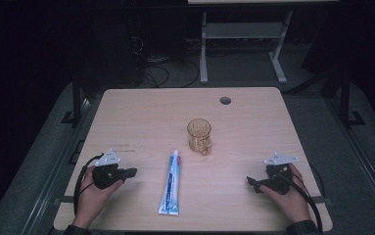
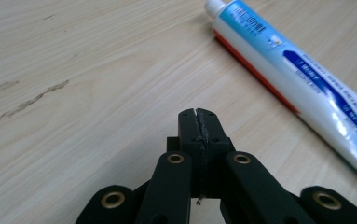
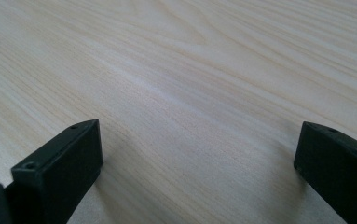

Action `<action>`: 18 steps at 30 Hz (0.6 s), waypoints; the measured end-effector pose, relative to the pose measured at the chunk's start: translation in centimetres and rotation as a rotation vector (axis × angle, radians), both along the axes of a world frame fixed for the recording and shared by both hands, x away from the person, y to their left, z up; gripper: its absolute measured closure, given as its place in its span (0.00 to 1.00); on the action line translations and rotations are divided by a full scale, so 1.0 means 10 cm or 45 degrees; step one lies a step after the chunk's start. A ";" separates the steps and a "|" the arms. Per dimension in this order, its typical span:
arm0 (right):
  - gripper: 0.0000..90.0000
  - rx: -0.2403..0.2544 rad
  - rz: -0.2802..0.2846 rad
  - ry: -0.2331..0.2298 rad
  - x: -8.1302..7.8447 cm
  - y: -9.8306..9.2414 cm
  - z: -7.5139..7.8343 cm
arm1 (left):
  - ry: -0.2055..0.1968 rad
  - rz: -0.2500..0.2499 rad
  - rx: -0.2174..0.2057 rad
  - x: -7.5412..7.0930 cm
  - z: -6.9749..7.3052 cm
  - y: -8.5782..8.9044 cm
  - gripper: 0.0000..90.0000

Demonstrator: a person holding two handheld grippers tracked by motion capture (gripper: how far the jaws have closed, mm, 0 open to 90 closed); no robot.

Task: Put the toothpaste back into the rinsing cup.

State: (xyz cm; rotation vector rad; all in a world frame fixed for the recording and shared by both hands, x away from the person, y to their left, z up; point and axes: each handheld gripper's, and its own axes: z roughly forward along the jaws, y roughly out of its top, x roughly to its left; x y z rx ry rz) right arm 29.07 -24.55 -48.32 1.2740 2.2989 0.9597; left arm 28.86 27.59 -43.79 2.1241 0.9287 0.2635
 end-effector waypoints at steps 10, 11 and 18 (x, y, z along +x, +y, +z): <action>0.01 0.001 -0.001 -0.001 0.00 0.00 0.00 | -0.004 -0.075 -0.031 0.03 0.06 -0.19 1.00; 0.01 0.001 -0.001 0.000 0.00 0.00 0.00 | -0.002 -0.081 -0.033 0.03 0.06 -0.21 1.00; 0.01 0.001 -0.001 0.000 0.00 0.00 0.00 | -0.009 -0.137 -0.042 0.03 0.09 -0.38 1.00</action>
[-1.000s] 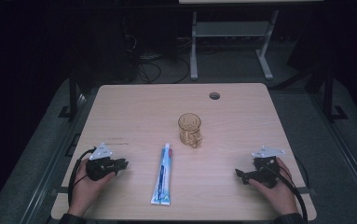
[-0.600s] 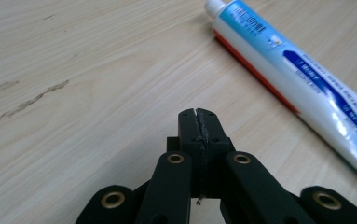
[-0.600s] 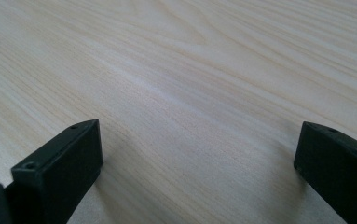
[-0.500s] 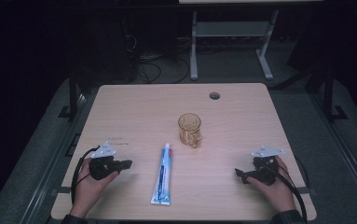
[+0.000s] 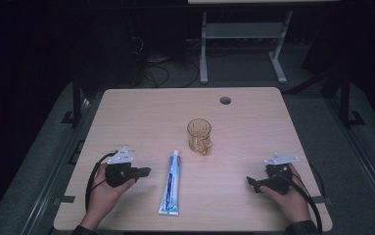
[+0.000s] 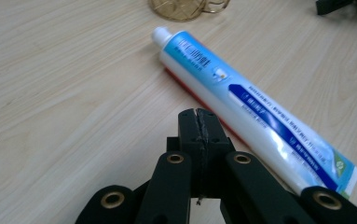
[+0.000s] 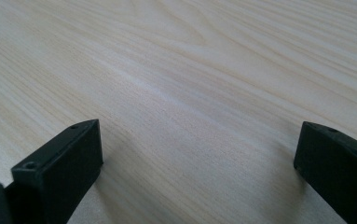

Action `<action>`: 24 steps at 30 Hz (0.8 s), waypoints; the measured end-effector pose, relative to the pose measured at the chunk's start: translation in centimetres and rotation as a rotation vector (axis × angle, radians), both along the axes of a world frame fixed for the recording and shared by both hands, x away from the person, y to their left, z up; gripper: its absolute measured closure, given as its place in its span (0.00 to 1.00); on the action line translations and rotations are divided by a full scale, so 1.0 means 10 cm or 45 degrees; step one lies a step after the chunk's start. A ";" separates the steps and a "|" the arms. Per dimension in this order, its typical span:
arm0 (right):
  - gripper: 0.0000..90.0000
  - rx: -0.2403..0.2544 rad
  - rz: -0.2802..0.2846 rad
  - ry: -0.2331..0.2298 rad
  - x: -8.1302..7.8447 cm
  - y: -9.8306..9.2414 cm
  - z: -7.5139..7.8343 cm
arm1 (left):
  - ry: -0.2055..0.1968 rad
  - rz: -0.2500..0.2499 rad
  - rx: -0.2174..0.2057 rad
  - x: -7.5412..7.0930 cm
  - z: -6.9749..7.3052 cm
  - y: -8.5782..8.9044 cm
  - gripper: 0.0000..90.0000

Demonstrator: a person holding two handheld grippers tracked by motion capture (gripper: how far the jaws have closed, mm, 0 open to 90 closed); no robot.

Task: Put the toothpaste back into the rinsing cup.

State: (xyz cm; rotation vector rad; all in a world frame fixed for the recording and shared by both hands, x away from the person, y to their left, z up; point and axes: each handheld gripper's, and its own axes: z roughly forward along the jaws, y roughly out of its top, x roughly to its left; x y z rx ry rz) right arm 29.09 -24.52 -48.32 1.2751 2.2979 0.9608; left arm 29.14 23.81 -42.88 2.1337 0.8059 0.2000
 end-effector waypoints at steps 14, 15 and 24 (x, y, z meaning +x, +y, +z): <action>0.01 0.000 0.000 -0.001 0.00 0.00 0.00 | 0.000 -0.115 -0.005 -0.01 0.01 -0.34 1.00; 0.01 0.000 0.000 0.000 0.00 0.00 0.00 | 0.002 -0.122 -0.003 -0.01 0.01 -0.37 1.00; 0.01 0.001 0.000 0.000 0.00 0.00 0.00 | 0.011 -0.192 0.004 -0.03 -0.03 -0.60 1.00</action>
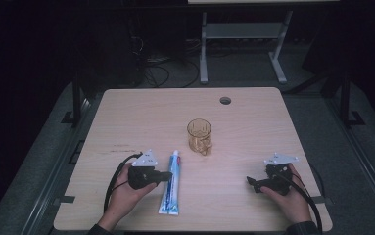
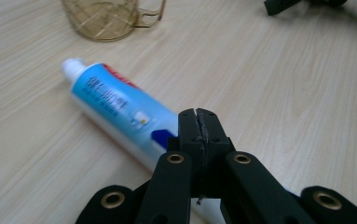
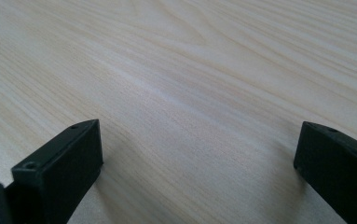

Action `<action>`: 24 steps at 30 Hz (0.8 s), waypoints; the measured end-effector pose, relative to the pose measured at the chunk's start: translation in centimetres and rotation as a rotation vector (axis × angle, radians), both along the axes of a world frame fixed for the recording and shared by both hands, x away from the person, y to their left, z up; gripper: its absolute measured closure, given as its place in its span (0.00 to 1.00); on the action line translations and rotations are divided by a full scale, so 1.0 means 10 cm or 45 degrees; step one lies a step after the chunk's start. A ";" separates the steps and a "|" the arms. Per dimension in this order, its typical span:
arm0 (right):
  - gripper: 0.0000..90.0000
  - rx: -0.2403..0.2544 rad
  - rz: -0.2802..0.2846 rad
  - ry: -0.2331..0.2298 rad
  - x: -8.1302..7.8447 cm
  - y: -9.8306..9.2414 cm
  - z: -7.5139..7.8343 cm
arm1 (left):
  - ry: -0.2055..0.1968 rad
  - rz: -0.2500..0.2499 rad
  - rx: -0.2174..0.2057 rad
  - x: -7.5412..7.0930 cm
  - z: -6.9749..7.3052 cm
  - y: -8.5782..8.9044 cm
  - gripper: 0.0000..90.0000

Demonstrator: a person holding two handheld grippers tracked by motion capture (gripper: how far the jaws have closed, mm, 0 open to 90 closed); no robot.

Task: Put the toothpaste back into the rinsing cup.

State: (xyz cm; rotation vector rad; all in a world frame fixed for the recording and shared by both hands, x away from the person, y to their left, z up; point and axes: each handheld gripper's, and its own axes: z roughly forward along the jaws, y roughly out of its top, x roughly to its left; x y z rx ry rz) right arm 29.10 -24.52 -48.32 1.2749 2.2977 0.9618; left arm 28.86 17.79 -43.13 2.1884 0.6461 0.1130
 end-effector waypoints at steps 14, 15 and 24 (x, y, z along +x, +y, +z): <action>0.01 -0.001 0.001 -0.001 0.00 0.00 0.00 | 0.020 -0.097 0.040 -0.06 -0.13 -0.38 1.00; 0.01 -0.001 0.001 -0.001 0.00 0.00 0.00 | 0.018 -0.105 0.048 -0.06 -0.14 -0.40 1.00; 0.01 0.000 0.001 -0.001 0.00 0.00 0.00 | 0.036 -0.124 0.108 -0.07 -0.25 -0.45 1.00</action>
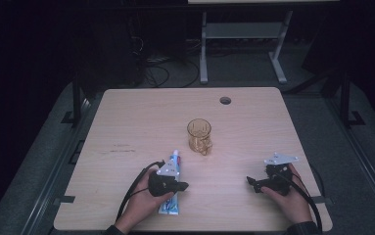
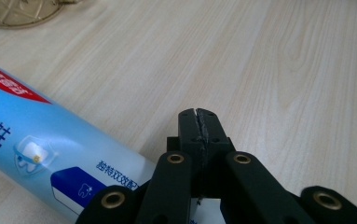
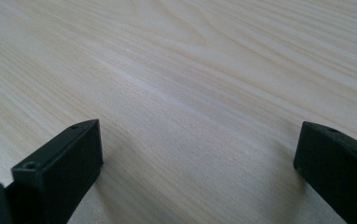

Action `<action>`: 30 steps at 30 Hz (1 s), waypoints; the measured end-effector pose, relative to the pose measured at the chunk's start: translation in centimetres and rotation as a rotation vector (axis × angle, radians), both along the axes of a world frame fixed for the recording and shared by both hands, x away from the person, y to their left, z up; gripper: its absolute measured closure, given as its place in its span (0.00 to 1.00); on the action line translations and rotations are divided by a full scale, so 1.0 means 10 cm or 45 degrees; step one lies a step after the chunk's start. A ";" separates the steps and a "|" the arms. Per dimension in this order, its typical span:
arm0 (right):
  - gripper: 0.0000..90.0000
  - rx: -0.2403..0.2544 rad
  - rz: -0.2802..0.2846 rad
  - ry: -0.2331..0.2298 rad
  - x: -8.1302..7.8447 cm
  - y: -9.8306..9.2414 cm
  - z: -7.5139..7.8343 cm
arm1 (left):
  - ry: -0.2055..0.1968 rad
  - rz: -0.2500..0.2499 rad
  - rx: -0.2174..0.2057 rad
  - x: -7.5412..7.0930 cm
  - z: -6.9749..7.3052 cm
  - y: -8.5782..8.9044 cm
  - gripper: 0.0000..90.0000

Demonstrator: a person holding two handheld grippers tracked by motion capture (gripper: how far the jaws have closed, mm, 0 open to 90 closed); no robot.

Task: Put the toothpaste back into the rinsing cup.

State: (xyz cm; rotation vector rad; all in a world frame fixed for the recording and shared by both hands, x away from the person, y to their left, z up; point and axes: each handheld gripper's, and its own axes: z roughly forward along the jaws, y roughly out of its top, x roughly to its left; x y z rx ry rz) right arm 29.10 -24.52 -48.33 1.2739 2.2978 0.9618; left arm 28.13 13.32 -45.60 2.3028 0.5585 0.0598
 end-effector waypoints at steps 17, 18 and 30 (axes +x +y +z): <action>0.01 0.000 0.000 0.000 0.00 0.00 0.00 | 0.003 0.029 0.029 -0.02 -0.02 0.10 1.00; 0.01 0.000 0.000 0.000 0.00 0.00 0.00 | 0.003 0.034 0.029 -0.02 -0.02 0.12 1.00; 0.01 -0.001 0.000 0.000 0.00 0.00 0.00 | -0.018 0.088 0.052 0.00 0.02 0.33 1.00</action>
